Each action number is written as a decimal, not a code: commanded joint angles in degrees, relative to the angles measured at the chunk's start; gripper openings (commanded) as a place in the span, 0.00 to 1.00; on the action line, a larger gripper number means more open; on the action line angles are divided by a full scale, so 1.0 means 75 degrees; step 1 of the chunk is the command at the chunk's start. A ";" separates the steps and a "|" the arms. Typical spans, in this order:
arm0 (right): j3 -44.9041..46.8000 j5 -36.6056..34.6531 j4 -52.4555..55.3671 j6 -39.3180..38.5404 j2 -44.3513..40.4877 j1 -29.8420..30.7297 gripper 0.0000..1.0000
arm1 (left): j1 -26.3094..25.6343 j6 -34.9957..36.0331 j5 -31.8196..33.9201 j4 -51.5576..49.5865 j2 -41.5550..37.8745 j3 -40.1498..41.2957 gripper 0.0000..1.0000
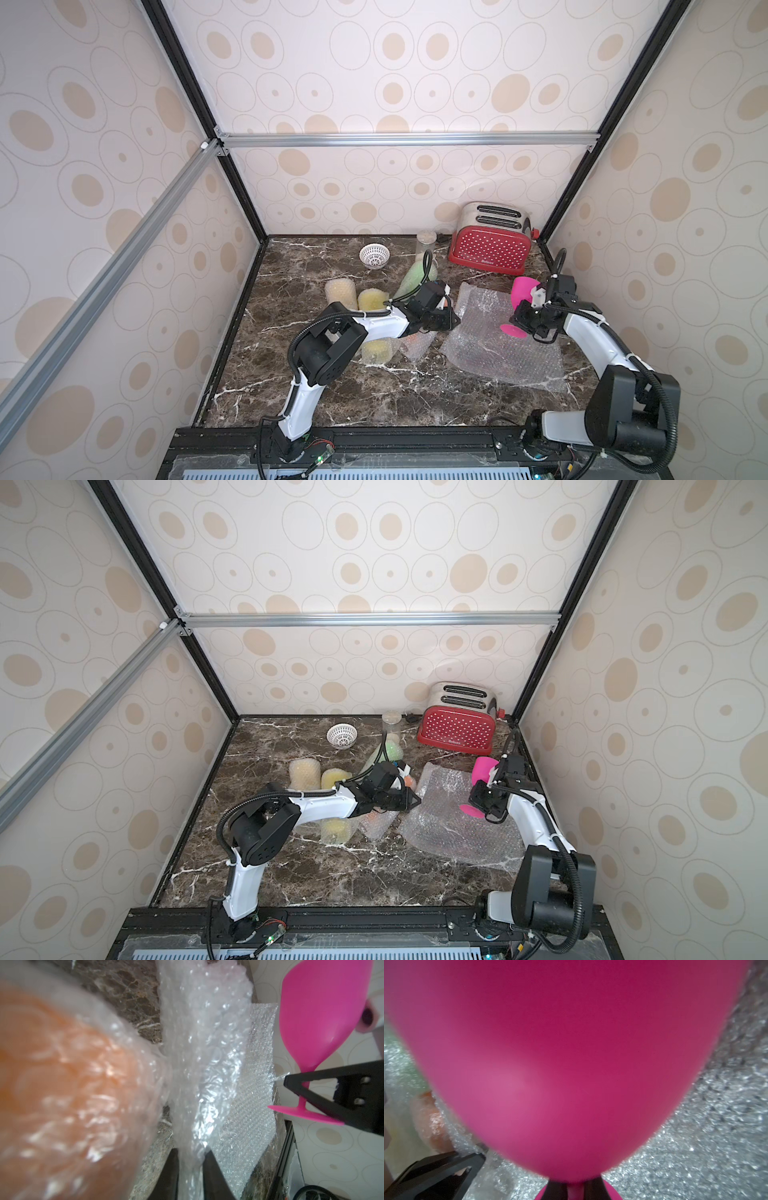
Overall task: Unpack wine glasses from bubble wrap
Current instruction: Pick up the wine glass from the bubble wrap.
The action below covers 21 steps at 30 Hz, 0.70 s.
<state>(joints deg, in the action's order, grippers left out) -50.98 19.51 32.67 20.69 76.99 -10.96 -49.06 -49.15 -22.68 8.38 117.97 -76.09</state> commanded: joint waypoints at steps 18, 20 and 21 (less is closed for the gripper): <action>0.0225 0.1375 -0.0634 -0.1141 -0.1038 0.2025 0.04 | 0.0300 0.0859 -0.1263 -0.0578 -0.1351 -0.0636 0.61; 0.0352 0.1565 -0.0865 -0.1118 -0.1180 0.2241 0.04 | 0.0347 0.0405 -0.1908 0.0413 -0.1525 -0.0201 0.62; 0.0408 0.1643 -0.0967 -0.1096 -0.1242 0.2314 0.04 | 0.0367 0.0203 -0.2098 0.0823 -0.1590 -0.0018 0.62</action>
<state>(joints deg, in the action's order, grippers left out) -49.28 29.32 28.27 13.78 69.38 5.04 -46.87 -43.79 -30.00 5.45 108.27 -78.67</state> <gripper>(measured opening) 0.126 0.615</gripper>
